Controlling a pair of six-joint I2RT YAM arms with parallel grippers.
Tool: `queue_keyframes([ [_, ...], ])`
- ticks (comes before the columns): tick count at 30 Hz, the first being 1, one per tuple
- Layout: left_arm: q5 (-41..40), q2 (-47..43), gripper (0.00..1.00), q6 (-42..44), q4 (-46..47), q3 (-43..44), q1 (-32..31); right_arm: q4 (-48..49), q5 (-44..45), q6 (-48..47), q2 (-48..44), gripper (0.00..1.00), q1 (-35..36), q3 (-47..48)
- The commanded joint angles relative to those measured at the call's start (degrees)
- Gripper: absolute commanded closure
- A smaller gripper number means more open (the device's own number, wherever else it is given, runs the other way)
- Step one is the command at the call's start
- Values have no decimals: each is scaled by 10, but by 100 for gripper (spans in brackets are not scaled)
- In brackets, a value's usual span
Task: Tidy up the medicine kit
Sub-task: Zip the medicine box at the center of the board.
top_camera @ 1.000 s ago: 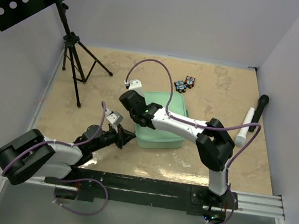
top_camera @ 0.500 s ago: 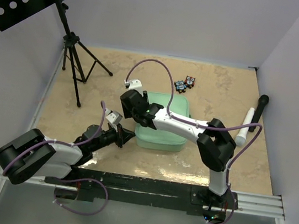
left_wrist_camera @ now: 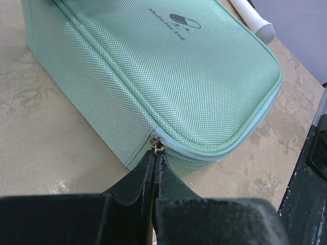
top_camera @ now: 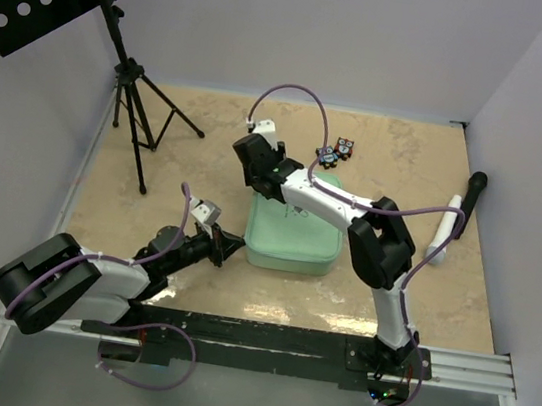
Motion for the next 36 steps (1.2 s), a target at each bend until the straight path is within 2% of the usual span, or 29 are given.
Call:
queue_keyframes([
  [1, 7, 3, 100, -2, 79, -43, -2, -35, -6, -8, 29, 45, -7, 4],
  [22, -1, 7, 100, 3, 85, -47, -2, 7, -82, 0, 56, 100, -21, -85],
  [36, 24, 16, 100, -11, 100, -66, -3, 57, -130, 17, 25, 100, -37, -135],
])
